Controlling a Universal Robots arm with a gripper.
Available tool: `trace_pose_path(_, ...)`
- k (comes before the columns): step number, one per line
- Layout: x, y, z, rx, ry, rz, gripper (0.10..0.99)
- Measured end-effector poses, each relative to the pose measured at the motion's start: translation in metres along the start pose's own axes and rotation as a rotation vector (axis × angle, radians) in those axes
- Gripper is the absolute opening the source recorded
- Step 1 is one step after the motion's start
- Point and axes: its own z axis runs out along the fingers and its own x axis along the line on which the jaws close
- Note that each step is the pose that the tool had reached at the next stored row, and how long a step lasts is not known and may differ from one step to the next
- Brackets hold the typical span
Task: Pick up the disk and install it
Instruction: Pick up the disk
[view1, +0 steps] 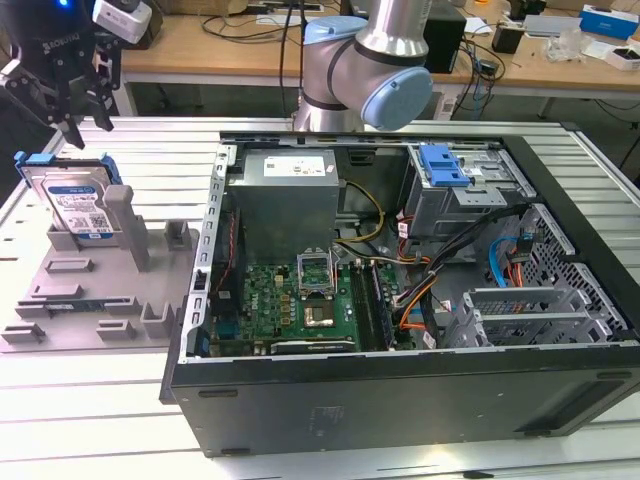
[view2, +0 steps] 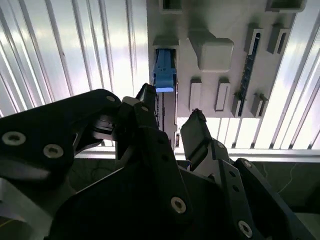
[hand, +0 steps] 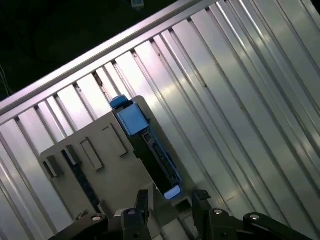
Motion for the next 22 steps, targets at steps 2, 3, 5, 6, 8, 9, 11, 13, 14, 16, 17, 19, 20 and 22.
trace_pose_path(2,0.0,-0.0001,0.0006,0.005,0.008,-0.058,0.482)
trace_pose_path(3,0.0,-0.0001,0.0008,0.007,0.01,-0.074,0.482)
trace_pose_path(5,0.0,-0.0001,0.0011,0.011,0.012,-0.109,0.482)
trace_pose_path(6,0.0,-0.0001,0.0014,0.014,0.0115,-0.123,0.482)
trace_pose_path(8,0.0,-0.0002,0.0019,0.021,0.0107,-0.151,0.482)
trace_pose_path(9,0.0,-0.0001,0.0021,0.026,0.0103,-0.174,0.482)
trace_pose_path(11,0.0,-0.0001,0.0025,0.032,0.0096,-0.2,0.482)
trace_pose_path(13,0.0,-0.0002,0.0029,0.038,0.0092,-0.23,0.482)
trace_pose_path(14,0.0,-0.0002,0.0031,0.041,0.0089,-0.244,0.482)
trace_pose_path(16,0.0,-0.0002,0.0033,0.047,0.0085,-0.279,0.482)
trace_pose_path(17,0.0,-0.0002,0.0034,0.049,0.0085,-0.29,0.482)
trace_pose_path(19,-0.0007,0.0003,0.0035,0.052,0.0096,-0.318,0.482)
trace_pose_path(20,-0.0022,0.0011,0.0036,0.053,0.0121,-0.33,0.482)
trace_pose_path(22,-0.0035,0.0018,0.0037,0.055,0.0159,-0.341,0.482)
